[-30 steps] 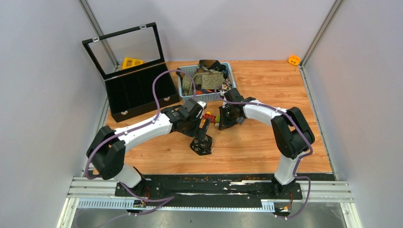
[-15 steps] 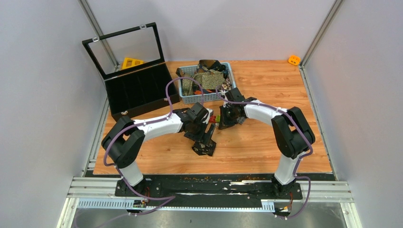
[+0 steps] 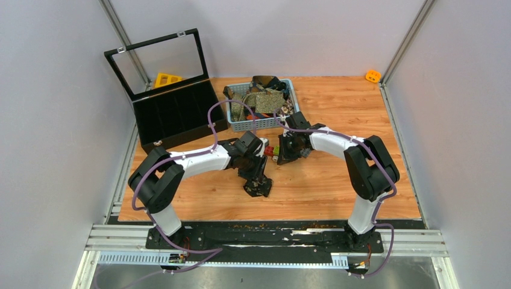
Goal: Roll the ties
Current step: Pick up the tie at the center of the board.
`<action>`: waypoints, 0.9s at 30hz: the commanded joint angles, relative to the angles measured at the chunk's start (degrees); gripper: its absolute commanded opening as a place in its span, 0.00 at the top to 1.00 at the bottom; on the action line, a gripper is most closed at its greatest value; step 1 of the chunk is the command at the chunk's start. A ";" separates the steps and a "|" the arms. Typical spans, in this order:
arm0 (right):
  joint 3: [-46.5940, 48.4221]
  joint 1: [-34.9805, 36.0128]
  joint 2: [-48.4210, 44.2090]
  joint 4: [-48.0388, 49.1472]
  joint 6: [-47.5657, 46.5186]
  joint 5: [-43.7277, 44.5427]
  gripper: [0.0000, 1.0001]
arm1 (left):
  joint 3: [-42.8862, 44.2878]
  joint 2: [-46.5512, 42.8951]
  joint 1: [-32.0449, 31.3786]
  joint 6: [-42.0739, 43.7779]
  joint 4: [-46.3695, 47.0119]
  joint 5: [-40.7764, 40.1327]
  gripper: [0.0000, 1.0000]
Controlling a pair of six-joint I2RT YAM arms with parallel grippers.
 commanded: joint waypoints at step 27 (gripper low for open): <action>-2.11 -0.78 -0.60 5.16 2.02 -2.26 1.00 | 12.69 -24.87 33.88 0.84 -13.18 -30.38 1.00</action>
